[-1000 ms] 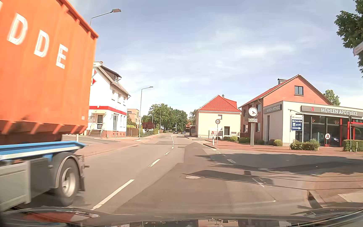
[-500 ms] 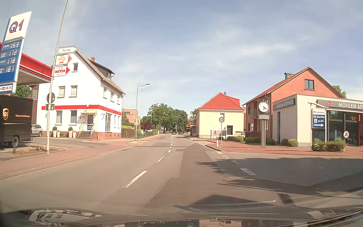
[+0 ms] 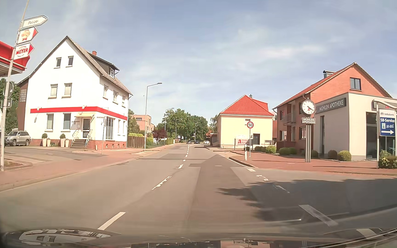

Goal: Follow the waypoints while adhering to traffic rules and regulations

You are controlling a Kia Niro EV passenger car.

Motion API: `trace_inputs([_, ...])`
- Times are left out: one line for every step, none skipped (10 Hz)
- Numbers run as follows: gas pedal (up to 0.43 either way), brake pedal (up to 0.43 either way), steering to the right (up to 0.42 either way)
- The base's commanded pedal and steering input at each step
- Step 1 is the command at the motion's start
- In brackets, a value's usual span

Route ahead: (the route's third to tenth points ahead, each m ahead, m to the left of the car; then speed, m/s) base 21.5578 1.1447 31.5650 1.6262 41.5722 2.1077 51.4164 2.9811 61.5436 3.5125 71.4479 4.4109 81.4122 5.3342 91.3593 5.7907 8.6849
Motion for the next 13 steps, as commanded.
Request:
trace_inputs([0.248, 0.000, -0.012])
trace_inputs([0.248, 0.000, -0.012])
trace_inputs([0.248, 0.000, -0.013])
trace_inputs([0.248, 0.000, -0.013])
trace_inputs([0.248, 0.000, -0.013])
trace_inputs([0.248, 0.000, -0.014])
trace_inputs([0.248, 0.000, -0.015])
trace_inputs([0.248, 0.000, -0.016])
trace_inputs([0.248, 0.000, -0.017])
trace_inputs([0.248, 0.000, -0.018])
trace_inputs([0.248, 0.000, -0.018])
trace_inputs([0.248, 0.000, -0.018])
trace_inputs([0.248, 0.000, -0.018])
